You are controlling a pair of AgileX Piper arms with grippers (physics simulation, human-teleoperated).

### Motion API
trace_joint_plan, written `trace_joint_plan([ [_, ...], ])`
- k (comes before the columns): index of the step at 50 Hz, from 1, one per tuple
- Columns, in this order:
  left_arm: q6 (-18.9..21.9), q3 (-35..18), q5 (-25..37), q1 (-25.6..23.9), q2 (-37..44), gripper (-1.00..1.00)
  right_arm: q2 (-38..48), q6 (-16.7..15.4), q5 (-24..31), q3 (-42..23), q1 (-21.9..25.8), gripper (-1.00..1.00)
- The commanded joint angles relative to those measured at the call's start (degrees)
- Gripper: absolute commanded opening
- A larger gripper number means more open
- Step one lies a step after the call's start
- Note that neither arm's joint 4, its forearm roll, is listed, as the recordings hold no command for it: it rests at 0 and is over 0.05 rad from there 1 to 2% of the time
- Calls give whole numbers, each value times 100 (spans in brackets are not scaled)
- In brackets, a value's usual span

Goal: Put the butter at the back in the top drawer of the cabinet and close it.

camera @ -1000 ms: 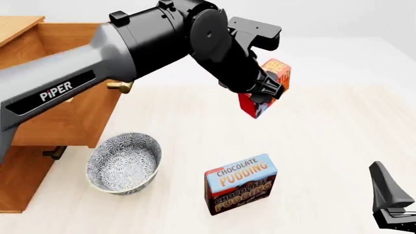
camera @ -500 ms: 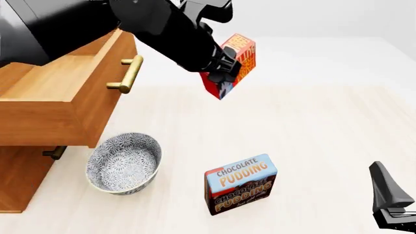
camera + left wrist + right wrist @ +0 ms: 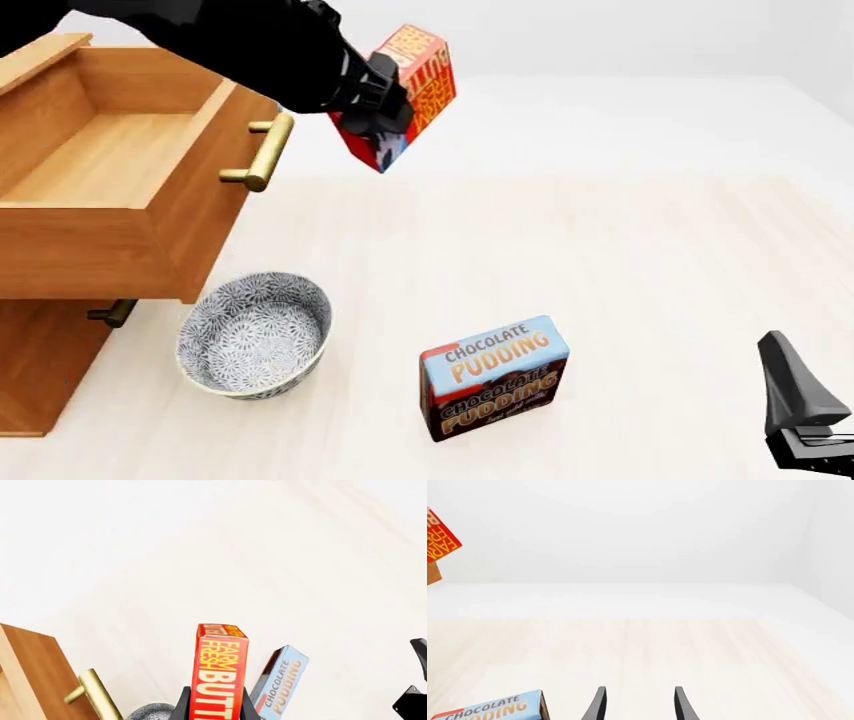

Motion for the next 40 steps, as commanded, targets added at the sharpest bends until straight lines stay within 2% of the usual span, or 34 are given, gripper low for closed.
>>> trace_joint_plan([
  [1,199,123,72,311,-463,-100,0,0,0,0,0,100],
  [10,274,385,101,540,-766,-100,0,0,0,0,0,100],
  [19,288,169,396,731,-1034,-100,0,0,0,0,0,100],
  [40,442,310,660,1174,-1565,-100,0,0,0,0,0,100],
])
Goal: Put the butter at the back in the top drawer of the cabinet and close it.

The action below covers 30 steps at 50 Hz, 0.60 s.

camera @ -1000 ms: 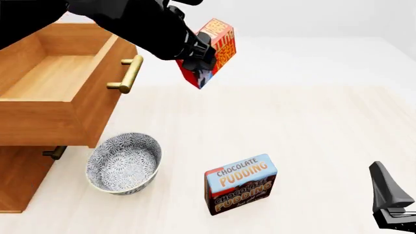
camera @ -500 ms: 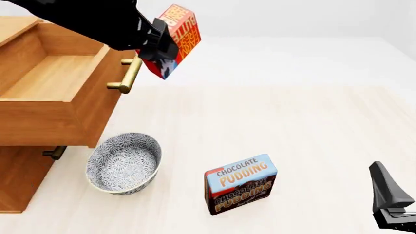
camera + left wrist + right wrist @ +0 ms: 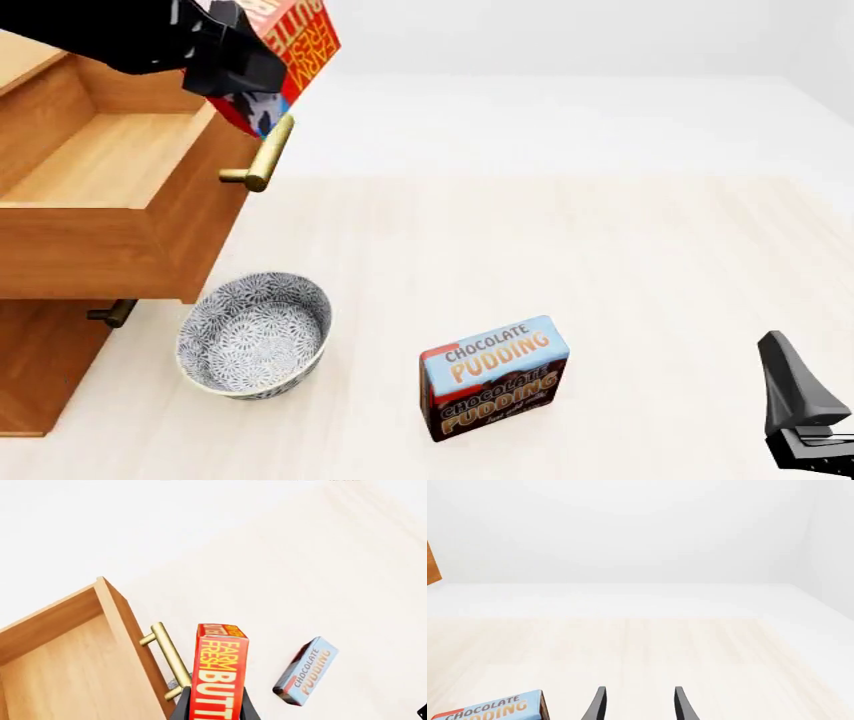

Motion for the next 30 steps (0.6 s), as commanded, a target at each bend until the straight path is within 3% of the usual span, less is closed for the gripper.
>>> trace_joint_plan([
  [1,166,-35,158,270,-348,-100,0,0,0,0,0,100],
  [25,84,-354,555,689,-583,-100,0,0,0,0,0,100],
  [30,175,-369,687,968,-712,-100,0,0,0,0,0,100],
])
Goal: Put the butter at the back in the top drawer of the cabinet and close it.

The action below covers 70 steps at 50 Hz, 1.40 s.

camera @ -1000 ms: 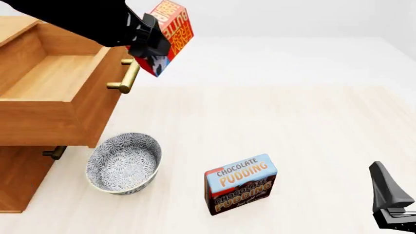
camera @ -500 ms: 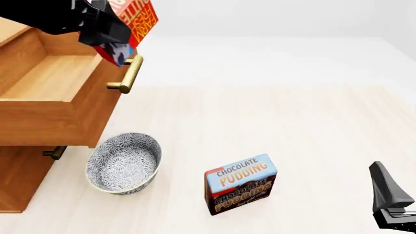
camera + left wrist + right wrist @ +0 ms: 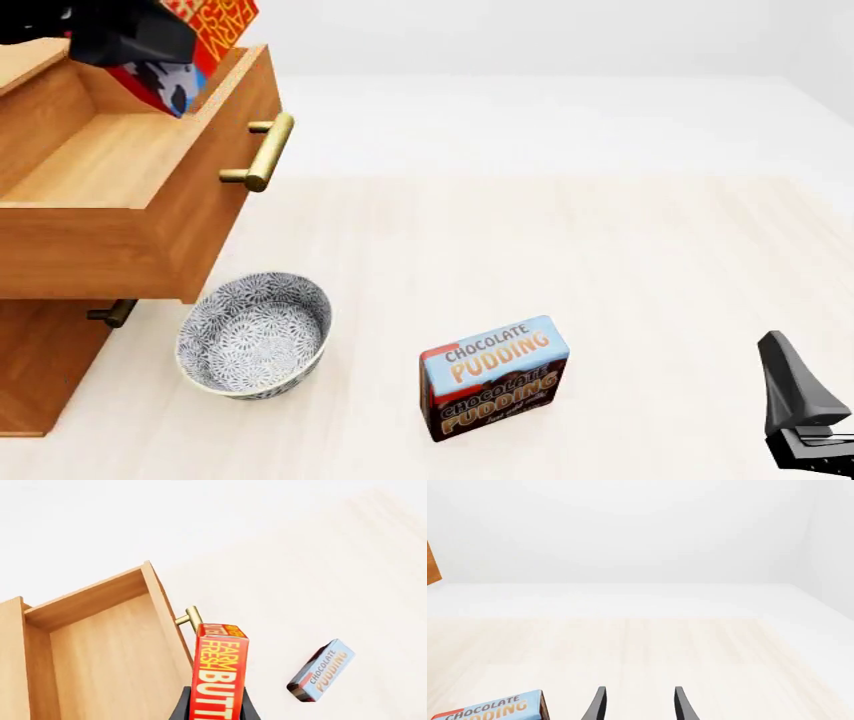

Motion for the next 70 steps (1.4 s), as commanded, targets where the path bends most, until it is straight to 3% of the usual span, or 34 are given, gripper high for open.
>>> trace_joint_plan([
  [1,125,-199,181,318,-182,-100,0,0,0,0,0,100],
  [9,423,128,239,865,-492,-100,0,0,0,0,0,100],
  [19,469,81,379,1321,-579,-100,0,0,0,0,0,100],
  [23,370,-63,321,1232,-410,-100,0,0,0,0,0,100],
  [48,525,376,156,2062,-316,-100,0,0,0,0,0,100],
  [70,312,626,-253,2257,69,-100,0,0,0,0,0,100],
])
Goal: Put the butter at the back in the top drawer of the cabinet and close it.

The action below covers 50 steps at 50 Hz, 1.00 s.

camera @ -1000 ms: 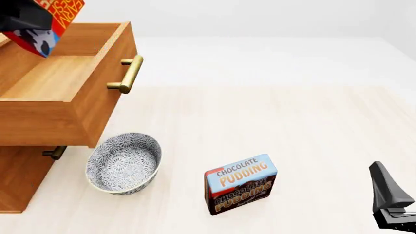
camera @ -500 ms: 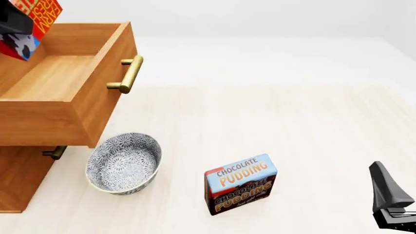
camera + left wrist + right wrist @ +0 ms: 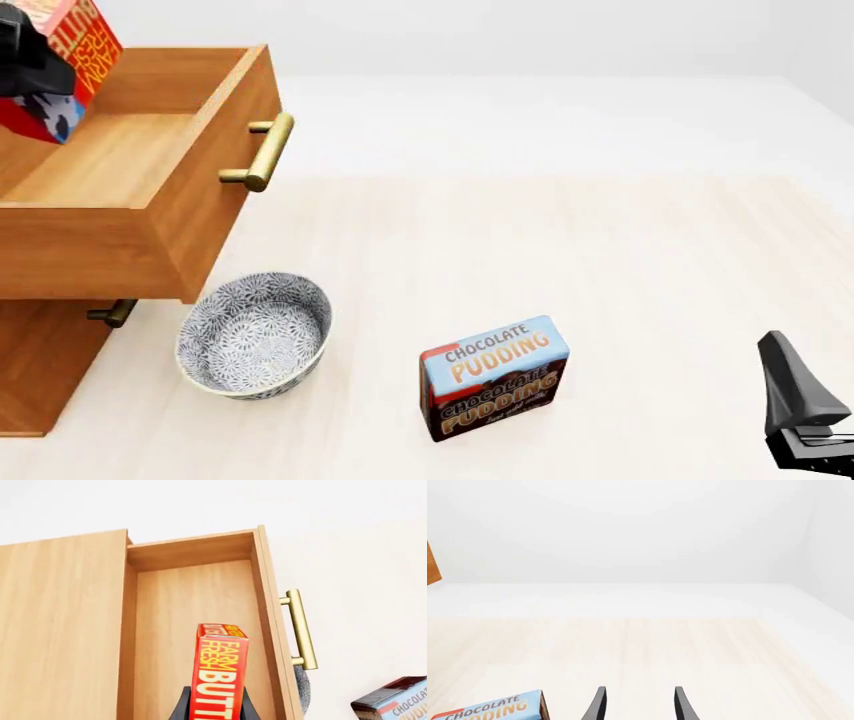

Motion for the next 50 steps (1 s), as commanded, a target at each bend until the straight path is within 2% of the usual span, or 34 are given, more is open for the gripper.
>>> trace_joint_plan([
  [1,-13,45,-196,110,133,-100,0,0,0,0,0,100],
  [33,-166,22,-536,152,723,-100,0,0,0,0,0,100],
  [36,-231,-103,-502,206,860,-100,0,0,0,0,0,100],
  [47,-158,137,-680,352,928,-100,0,0,0,0,0,100],
  [50,-188,42,-633,379,973,-100,0,0,0,0,0,100],
])
